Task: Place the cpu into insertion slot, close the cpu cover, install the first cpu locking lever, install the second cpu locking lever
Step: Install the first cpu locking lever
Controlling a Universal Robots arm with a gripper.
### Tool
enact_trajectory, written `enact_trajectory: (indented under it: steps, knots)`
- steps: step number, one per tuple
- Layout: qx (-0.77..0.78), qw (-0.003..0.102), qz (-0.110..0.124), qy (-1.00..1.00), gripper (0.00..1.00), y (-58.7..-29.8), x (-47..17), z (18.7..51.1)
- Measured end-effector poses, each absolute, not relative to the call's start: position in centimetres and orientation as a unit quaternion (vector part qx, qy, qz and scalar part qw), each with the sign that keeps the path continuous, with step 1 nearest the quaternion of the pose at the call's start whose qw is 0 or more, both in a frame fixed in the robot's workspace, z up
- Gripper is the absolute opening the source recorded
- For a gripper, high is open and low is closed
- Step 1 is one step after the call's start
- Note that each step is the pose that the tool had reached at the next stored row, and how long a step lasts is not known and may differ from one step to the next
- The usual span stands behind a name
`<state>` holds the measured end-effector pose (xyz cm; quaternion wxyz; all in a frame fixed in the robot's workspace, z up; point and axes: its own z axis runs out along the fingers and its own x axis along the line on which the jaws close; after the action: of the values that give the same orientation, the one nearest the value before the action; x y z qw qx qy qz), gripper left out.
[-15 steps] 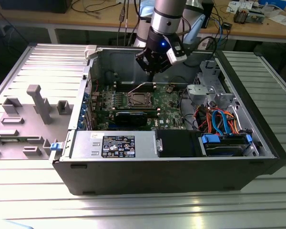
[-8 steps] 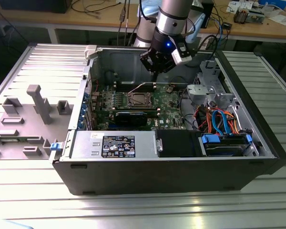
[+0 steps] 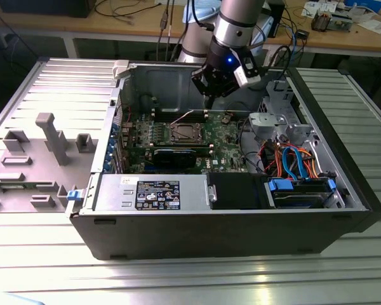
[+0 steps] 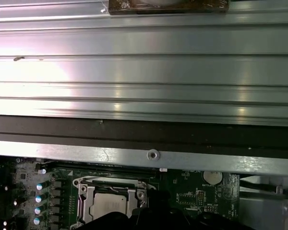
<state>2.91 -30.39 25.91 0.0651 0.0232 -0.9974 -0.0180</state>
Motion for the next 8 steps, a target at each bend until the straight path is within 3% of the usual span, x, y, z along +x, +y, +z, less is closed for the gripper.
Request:
enact_trajectory:
  steps: [8]
  knots:
    - [0.023,0.065,-0.018,-0.997,0.11,-30.39,2.98,25.91]
